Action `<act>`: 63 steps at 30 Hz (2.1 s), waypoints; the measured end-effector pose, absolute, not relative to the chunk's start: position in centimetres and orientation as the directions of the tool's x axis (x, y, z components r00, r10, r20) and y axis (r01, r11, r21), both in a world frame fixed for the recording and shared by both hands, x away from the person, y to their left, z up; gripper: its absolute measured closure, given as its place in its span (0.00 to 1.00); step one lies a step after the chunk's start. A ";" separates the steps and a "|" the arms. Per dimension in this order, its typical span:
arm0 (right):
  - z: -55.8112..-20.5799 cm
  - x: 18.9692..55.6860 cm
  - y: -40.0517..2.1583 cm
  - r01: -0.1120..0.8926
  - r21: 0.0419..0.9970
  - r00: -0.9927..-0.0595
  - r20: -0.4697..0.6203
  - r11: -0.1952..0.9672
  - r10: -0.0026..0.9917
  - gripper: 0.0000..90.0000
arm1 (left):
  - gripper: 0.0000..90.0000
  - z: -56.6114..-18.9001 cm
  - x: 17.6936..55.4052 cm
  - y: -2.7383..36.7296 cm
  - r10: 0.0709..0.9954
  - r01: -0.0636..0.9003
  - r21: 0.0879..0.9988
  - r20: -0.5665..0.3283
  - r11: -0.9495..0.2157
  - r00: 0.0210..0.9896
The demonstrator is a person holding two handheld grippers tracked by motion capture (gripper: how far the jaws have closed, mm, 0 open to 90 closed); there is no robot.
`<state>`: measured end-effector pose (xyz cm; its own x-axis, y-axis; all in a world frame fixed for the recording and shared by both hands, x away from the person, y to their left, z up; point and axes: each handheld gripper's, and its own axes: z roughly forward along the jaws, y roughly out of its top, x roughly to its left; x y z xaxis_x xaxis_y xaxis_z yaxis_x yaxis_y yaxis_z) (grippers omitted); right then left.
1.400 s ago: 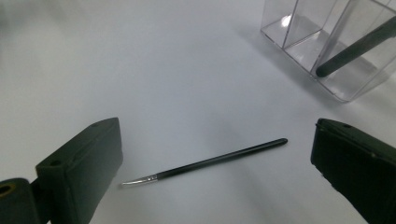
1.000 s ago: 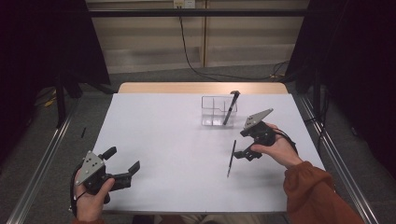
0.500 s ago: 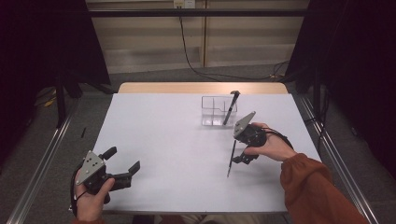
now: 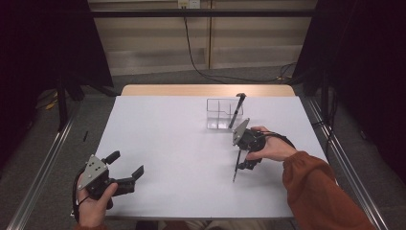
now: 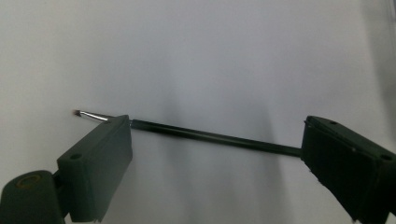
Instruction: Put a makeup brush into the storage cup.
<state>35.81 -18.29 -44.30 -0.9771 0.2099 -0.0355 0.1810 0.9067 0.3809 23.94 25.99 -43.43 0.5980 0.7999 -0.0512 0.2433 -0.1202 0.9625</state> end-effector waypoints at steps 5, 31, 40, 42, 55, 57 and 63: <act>-44.5 35.8 -17.9 0.144 0.369 -0.985 -0.033 0.918 0.168 0.11 | 0.03 -43.5 24.0 26.0 0.799 0.245 0.962 -0.050 -0.123 0.600; -45.7 35.8 -16.8 0.054 0.252 -0.999 0.021 0.966 0.050 0.25 | 0.02 -43.5 24.0 25.9 0.792 0.245 0.961 -0.052 -0.125 0.608; -45.4 35.7 -16.4 0.039 0.218 -0.999 0.036 0.975 0.032 0.38 | 0.02 -43.5 24.0 26.0 0.793 0.248 0.961 -0.053 -0.125 0.607; -45.4 35.7 -16.3 0.038 0.214 -0.999 0.036 0.976 0.031 0.40 | 0.02 -43.5 24.0 25.9 0.792 0.248 0.961 -0.054 -0.124 0.608; -45.0 35.7 -16.2 0.067 0.201 -0.997 0.042 0.977 0.060 0.69 | 0.02 -43.5 24.0 26.1 0.795 0.252 0.959 -0.050 -0.132 0.605; -45.0 35.7 -16.2 0.063 0.205 -0.997 0.048 0.977 0.054 0.75 | 0.02 -43.5 24.0 26.1 0.795 0.253 0.959 -0.050 -0.131 0.605; -44.9 35.8 -16.2 0.064 0.199 -0.997 0.057 0.978 0.054 0.89 | 0.02 -43.6 24.0 26.1 0.796 0.255 0.959 -0.057 -0.125 0.603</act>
<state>35.82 -16.19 -44.92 -0.9969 0.0540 0.0570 0.0644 0.9778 0.1993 24.01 26.06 -43.55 0.6029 0.7958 -0.0565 0.2548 -0.1249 0.9589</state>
